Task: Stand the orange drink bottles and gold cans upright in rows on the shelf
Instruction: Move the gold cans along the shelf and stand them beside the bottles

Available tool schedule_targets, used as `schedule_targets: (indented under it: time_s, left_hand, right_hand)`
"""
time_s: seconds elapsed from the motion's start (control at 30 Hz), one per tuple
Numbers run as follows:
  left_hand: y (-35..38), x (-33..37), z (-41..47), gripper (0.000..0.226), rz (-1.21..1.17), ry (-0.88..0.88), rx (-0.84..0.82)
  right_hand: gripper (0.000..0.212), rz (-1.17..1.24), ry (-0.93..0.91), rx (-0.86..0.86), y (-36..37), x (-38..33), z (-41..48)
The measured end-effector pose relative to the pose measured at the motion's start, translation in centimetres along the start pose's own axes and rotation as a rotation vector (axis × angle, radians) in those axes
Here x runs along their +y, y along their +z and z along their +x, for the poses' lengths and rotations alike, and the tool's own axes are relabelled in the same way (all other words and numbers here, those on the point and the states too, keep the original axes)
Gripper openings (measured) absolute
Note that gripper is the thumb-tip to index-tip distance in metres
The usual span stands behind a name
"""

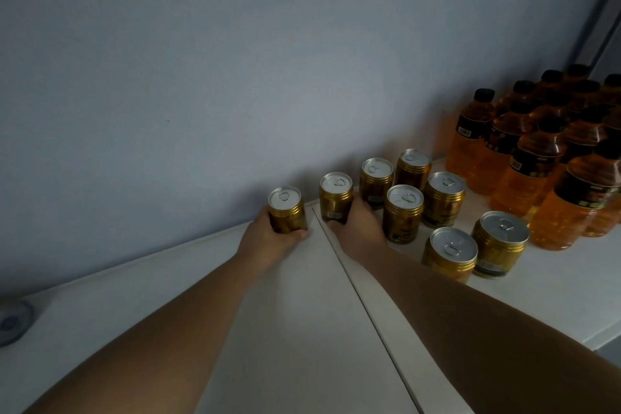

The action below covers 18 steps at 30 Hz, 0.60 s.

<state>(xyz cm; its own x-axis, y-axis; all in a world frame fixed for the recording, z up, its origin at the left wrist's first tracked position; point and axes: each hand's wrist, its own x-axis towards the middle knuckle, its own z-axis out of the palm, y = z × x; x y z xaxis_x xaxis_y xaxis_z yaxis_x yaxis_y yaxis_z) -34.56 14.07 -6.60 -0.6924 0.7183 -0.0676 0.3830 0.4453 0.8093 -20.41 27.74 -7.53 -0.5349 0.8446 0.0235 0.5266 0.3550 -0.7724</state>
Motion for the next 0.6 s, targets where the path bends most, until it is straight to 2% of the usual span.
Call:
schedule_targets:
  time_s: [0.07, 0.2, 0.3, 0.43, 0.6]
  left_hand:
    - [-0.3, 0.2, -0.6, 0.086, 0.053, -0.022, -0.007]
    - [-0.7, -0.1, -2.6, 0.064, 0.138, -0.024, 0.072]
    - [-1.4, -0.2, -4.5, 0.06, 0.153, -0.019, 0.115]
    - [-2.5, 0.1, -7.4, 0.05, 0.16, -0.047, 0.187]
    - [-3.6, -0.8, -12.1, 0.035, 0.216, -0.052, 0.253]
  right_hand:
    - [0.06, 0.023, 0.012, -0.016, -0.2, 0.2, -0.4]
    - [0.045, 0.048, 0.028, -0.019, -0.8, 0.9, -1.2]
    - [0.045, 0.085, 0.044, -0.033, -1.6, 0.8, -1.6]
    - [0.036, 0.12, 0.056, -0.131, -1.8, 0.3, -2.5]
    - [0.047, 0.025, -0.033, -0.168, -1.3, -0.4, -4.8]
